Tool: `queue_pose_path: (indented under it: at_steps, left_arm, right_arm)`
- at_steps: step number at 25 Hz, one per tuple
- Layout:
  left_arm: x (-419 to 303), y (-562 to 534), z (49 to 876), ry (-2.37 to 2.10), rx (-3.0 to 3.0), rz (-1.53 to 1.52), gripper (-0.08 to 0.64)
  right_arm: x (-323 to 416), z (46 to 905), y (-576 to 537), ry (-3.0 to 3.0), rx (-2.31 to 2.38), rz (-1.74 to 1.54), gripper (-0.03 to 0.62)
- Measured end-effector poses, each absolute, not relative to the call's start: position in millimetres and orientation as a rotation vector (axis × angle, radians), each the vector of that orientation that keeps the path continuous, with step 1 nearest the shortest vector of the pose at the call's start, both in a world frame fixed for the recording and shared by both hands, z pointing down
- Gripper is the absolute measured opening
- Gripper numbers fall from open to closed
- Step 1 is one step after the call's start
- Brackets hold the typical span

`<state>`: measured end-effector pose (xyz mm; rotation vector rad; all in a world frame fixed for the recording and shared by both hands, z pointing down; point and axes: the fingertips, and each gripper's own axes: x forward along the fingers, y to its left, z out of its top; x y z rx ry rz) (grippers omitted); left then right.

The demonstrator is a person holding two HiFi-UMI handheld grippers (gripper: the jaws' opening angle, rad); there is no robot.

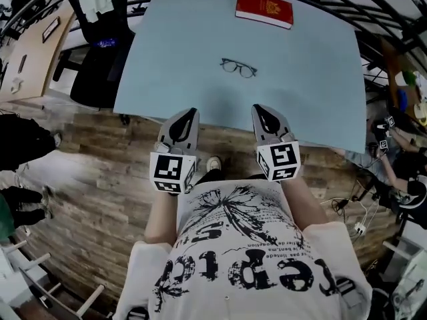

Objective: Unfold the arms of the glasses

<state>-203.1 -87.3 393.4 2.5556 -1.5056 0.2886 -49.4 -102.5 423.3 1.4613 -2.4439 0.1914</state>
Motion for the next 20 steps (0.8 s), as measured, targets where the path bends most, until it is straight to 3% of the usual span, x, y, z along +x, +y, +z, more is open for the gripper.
queue_pose_path:
  at_steps: [11, 20]
  left_arm:
    - [-194, -177, 413, -1.311, 2.605, 0.302, 0.020]
    - [-162, -262, 432, -1.235, 2.616, 0.376, 0.020]
  right_arm:
    - [-35, 443, -181, -2.283, 1.586, 0.298, 0.011]
    - [-5, 490, -253, -2.155, 1.404, 0.463, 0.011]
